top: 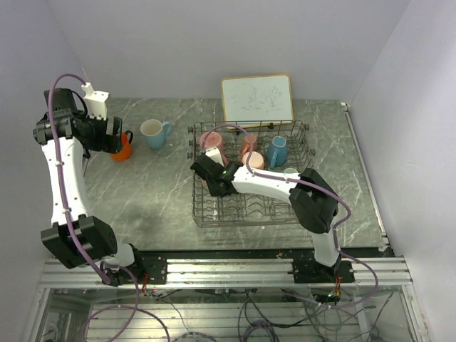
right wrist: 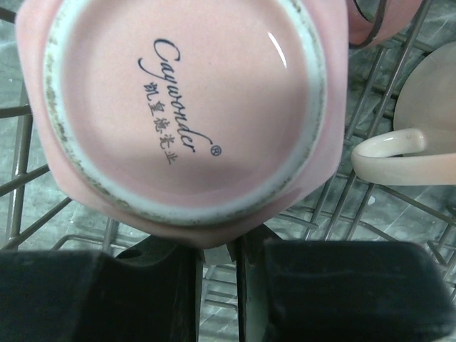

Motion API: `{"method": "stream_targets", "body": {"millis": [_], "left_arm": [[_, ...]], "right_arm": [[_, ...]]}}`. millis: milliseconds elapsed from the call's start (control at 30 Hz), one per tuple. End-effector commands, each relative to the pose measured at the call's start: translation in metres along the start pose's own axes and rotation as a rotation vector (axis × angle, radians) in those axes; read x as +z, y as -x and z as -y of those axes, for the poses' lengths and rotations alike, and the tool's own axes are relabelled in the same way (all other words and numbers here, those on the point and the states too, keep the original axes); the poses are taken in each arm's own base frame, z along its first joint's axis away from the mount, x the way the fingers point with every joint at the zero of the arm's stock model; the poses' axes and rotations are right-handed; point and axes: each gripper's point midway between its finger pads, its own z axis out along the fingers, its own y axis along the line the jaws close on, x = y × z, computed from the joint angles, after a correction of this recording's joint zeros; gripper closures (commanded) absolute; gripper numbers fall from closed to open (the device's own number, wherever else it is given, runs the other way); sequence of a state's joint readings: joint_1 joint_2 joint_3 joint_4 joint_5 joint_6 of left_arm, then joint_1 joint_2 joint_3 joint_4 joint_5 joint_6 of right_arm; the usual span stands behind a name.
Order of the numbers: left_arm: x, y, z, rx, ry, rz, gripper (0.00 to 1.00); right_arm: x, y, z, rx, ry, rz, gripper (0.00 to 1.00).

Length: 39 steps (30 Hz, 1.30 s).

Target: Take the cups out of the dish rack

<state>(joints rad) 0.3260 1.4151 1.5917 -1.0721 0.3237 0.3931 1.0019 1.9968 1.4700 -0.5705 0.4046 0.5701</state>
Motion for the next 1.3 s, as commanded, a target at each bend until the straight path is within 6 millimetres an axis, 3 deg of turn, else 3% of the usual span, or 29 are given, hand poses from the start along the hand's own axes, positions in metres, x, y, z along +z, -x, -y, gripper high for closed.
{"method": "stream_targets", "body": {"millis": [0,100,200,467,600,667,700,800,1000,1267], "left_arm": [[-0.004,0.001,0.02,0.028,-0.098,0.059,0.01],[-0.014,0.0,0.042,0.112,-0.191,0.115,0.01],[-0.035,-0.025,0.081,0.363,-0.384,0.125,0.01],[-0.059,-0.056,0.119,0.664,-0.505,0.239,0.01],[-0.068,-0.049,0.141,0.776,-0.48,0.451,0.01],[-0.073,-0.037,0.146,0.773,-0.426,0.58,0.01],[-0.078,-0.02,0.144,0.771,-0.367,0.671,0.01],[-0.088,-0.025,0.16,0.767,-0.376,0.771,0.05],[-0.103,-0.054,0.189,0.831,-0.508,0.761,0.06],[-0.108,-0.029,0.189,0.68,-0.592,0.794,0.08]], "right_arm": [[-0.039,0.028,-0.001,0.063,0.031,0.086,1.0],[-0.064,0.042,-0.002,0.099,0.084,0.126,1.0],[-0.093,0.055,-0.004,0.129,0.159,0.157,1.0],[-0.152,0.064,-0.016,0.252,0.407,0.162,1.0],[-0.189,0.073,-0.035,0.333,0.631,0.163,1.0],[-0.207,0.079,-0.042,0.369,0.743,0.161,1.0],[-0.216,0.082,-0.045,0.39,0.803,0.164,1.0],[-0.245,0.092,-0.05,0.457,0.978,0.184,1.0],[-0.287,0.093,-0.064,0.543,1.255,0.157,1.0],[-0.315,0.093,-0.072,0.613,1.486,0.107,1.0]]}}
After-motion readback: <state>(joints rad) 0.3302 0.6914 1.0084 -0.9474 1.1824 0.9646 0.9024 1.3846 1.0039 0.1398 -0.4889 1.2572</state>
